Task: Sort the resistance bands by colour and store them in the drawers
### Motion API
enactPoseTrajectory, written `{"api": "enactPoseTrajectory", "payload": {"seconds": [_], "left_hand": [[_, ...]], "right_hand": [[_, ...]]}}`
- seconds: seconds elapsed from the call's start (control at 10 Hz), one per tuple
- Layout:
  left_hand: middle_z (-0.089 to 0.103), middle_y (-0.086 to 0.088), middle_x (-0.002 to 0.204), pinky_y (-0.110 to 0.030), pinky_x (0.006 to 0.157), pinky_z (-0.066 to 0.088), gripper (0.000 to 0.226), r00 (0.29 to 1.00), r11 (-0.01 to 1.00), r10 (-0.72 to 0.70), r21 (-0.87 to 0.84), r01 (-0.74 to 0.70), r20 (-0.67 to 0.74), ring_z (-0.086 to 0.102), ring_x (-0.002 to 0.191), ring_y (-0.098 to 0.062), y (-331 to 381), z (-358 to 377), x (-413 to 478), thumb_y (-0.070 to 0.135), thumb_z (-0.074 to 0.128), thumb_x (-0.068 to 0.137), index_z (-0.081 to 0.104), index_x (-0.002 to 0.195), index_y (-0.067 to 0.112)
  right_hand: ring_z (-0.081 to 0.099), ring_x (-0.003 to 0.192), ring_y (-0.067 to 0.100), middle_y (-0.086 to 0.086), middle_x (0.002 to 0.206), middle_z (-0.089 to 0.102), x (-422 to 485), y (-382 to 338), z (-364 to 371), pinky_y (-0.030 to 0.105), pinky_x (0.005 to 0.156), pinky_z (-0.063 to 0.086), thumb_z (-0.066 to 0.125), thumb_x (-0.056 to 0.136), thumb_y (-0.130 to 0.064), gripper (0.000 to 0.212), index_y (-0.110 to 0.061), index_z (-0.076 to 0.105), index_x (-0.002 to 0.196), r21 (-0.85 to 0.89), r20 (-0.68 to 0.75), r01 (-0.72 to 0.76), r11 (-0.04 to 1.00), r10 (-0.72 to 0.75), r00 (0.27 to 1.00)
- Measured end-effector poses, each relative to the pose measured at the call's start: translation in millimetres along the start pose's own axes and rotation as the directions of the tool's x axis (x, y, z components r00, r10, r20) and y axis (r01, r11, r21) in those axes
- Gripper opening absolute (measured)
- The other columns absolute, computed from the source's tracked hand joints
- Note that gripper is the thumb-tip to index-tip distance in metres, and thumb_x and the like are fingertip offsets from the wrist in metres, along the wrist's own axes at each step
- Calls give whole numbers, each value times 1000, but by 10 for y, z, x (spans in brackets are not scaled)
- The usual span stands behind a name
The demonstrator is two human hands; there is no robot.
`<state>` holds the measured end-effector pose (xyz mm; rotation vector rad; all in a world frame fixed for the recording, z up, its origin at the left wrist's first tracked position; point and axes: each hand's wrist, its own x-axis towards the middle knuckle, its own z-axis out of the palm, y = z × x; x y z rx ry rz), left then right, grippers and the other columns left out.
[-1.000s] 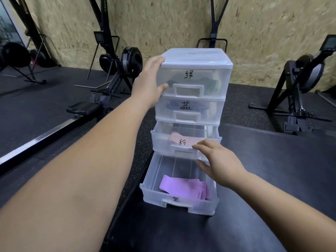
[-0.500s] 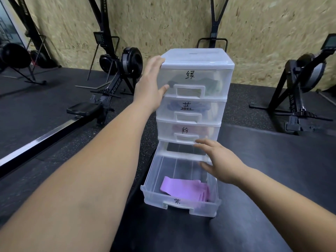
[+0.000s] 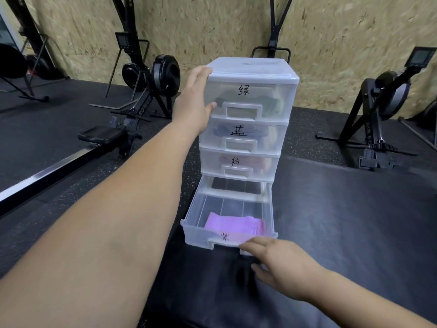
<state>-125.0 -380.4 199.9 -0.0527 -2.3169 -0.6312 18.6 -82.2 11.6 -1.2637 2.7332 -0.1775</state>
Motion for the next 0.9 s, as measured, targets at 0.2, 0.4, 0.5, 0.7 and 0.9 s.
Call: {"api": "enactPoseTrajectory", "payload": {"seconds": [0.2,0.4,0.5,0.7,0.9], "left_hand": [[26,19,165,-32,99,39,73,1000,1000,13,4,-13,-3,55,130,-21,-25,16,26,17,75,94,37,155,32],[26,18,166,-33,98,40,75,1000,1000,25,9,-25,-13,54,131,-22,-86,76,53,16,76,93,37,154,32],[26,18,166,-33,97,42,74,999,999,34,-3,-34,-19,55,130,-23,-107,96,51,16,76,93,37,154,32],[21,19,168,-44,104,48,77,1000,1000,20,19,-20,7,56,129,-25,-93,107,54,18,75,95,33,157,33],[-7,15,175,-55,120,38,103,985,986,-65,161,38,163,22,157,-29,86,-33,48,37,76,95,4,169,25]], "right_hand": [[40,148,10,-18,167,29,470,441,3,32,111,46,56,94,-39,65,-40,37,156,17,-42,-62,998,63,997],[42,145,16,-14,164,31,1003,786,-52,34,108,48,62,92,-38,67,-37,40,155,-6,-69,-136,991,135,988],[36,150,21,-8,168,26,1189,930,-112,37,111,47,66,89,-37,74,-34,37,158,-51,-60,-184,982,181,982],[32,153,22,-8,171,20,1228,896,-167,40,112,46,66,90,-37,76,-36,33,158,-27,-9,-221,975,220,975],[27,156,20,-9,173,17,963,762,-455,40,117,42,65,94,-44,75,-36,32,161,35,-42,-251,967,253,967]]}}
